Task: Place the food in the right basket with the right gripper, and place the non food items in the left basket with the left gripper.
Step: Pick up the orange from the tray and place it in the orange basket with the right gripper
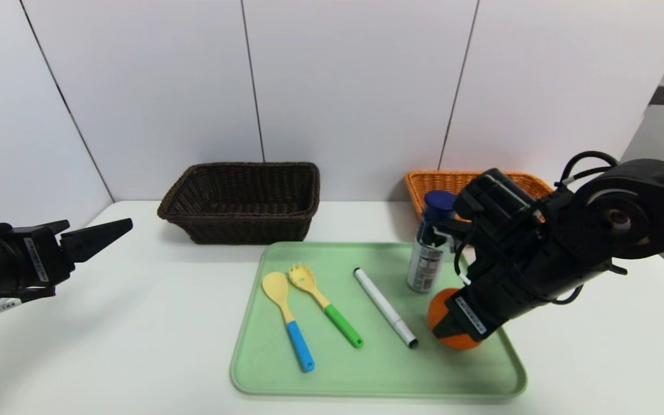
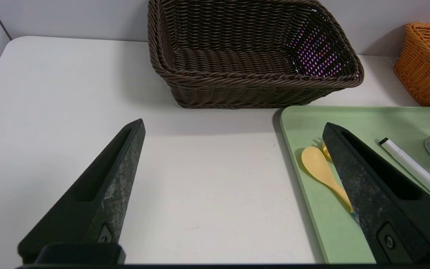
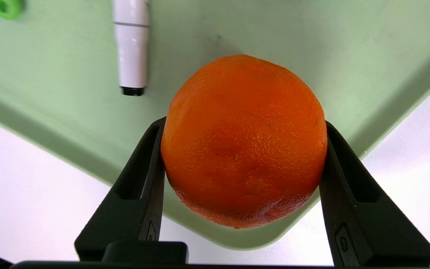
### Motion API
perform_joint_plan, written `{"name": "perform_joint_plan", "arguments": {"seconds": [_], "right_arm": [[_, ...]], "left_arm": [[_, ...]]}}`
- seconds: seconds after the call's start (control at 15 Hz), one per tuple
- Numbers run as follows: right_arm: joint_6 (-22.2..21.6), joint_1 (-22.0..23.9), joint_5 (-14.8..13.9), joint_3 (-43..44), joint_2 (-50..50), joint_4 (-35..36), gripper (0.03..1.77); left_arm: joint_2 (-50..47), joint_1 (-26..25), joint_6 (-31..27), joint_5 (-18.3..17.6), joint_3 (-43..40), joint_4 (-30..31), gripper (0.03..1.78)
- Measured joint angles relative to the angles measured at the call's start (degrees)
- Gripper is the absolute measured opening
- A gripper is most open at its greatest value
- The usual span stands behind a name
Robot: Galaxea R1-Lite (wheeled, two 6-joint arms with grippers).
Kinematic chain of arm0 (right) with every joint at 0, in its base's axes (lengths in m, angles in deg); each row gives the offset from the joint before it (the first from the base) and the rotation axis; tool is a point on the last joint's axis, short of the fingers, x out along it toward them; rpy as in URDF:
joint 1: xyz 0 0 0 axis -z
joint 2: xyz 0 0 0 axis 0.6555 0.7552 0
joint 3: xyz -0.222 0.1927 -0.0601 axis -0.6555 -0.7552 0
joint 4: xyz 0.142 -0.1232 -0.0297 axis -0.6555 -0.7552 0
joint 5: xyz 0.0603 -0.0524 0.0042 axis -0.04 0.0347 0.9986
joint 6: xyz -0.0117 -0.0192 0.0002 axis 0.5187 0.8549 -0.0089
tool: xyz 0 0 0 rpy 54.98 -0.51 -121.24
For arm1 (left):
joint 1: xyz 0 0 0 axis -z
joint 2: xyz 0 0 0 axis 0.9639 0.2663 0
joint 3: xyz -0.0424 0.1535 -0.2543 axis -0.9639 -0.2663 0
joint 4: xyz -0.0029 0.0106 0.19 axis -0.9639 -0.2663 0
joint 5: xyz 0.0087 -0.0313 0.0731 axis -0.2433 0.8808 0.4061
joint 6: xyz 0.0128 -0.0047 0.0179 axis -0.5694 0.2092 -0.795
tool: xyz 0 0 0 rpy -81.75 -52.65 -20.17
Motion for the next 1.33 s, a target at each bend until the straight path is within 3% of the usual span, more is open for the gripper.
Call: {"name": "perform_joint_plan", "arguments": {"seconds": [0.33,0.47,0.67,0.87,1.33], "right_arm": [[4.04,0.50,0.28,1.69,-9.79,8.89,1.13],[5.11,4.63,0.34,4.06,-12.92,13.65,1.13],[7.19,13.26,1.49,9.74,-14.41,14.38,1.12],[7.64,20.16,3.51,17.35,-10.89,14.06,1.12],[7.69,28.81,2.77,27.23,4.33,10.48,1.12]], "left_arm": [[-0.55,-0.10,0.33,0.00,-0.34,-0.06,1.69],[-0.63,-0.22,0.33,0.09,-0.41,-0.09,1.69],[-0.71,-0.24,0.34,0.23,-0.45,-0.11,1.69],[-0.77,-0.29,0.33,0.23,-0.59,-0.11,1.69],[-0.79,-1.10,0.23,0.23,-0.87,-0.26,1.69]]}}
